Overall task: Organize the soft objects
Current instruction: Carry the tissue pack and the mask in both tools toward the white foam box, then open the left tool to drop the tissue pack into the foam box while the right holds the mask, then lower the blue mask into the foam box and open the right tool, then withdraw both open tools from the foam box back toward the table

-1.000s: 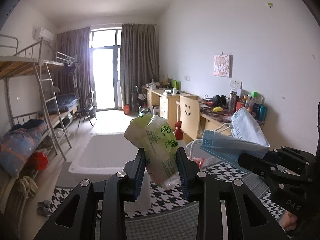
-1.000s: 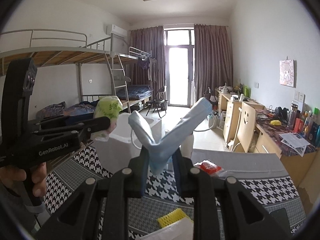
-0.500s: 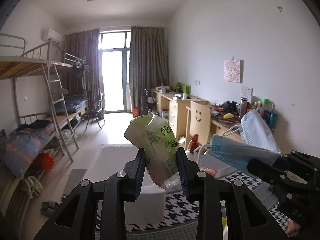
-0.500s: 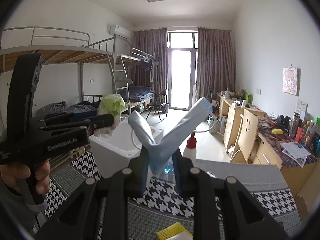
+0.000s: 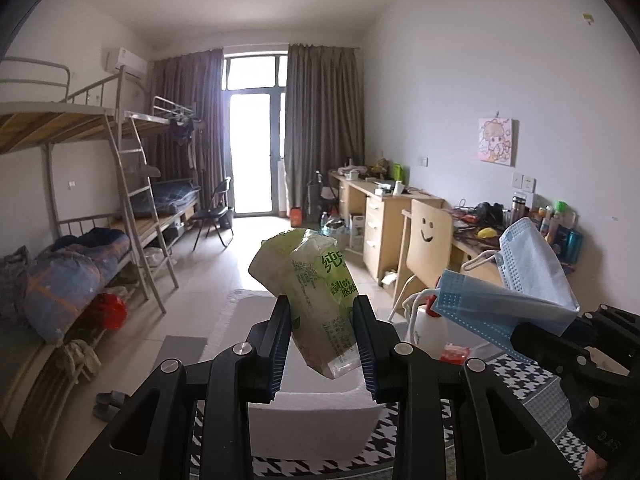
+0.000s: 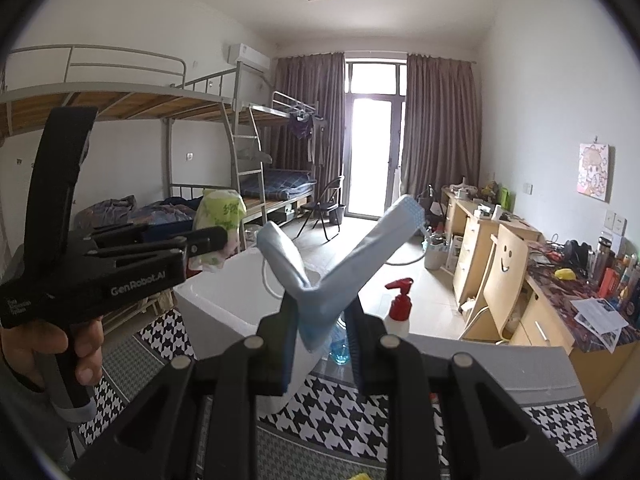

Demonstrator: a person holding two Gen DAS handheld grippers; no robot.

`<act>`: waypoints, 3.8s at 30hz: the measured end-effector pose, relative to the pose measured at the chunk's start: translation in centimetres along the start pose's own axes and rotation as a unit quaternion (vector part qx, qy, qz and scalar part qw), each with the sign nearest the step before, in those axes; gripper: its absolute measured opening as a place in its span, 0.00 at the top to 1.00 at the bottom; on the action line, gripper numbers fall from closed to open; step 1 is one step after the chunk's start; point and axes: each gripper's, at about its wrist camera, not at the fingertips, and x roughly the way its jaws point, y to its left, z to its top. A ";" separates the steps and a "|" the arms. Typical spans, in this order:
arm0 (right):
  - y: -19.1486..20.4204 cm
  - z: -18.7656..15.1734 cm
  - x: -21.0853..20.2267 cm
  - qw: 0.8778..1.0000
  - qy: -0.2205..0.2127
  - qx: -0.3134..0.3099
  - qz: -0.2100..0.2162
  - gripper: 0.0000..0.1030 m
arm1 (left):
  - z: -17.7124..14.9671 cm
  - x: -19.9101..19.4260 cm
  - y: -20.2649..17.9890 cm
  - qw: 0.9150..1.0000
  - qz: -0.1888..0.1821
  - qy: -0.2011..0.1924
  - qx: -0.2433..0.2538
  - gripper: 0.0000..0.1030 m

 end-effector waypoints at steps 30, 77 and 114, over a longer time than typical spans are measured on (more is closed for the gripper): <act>1.0 1.0 5.2 0.999 0.040 -0.006 0.022 0.74 | -1.4 7.5 3.4 0.995 0.026 0.091 -0.027 0.68; 3.7 1.5 13.8 0.991 0.113 -0.005 0.070 0.74 | -2.8 1.2 9.0 0.991 0.109 0.040 -0.063 0.01; 2.8 1.7 9.7 0.995 0.086 0.001 0.056 0.09 | -3.4 -2.2 6.9 0.994 0.095 0.028 -0.048 0.01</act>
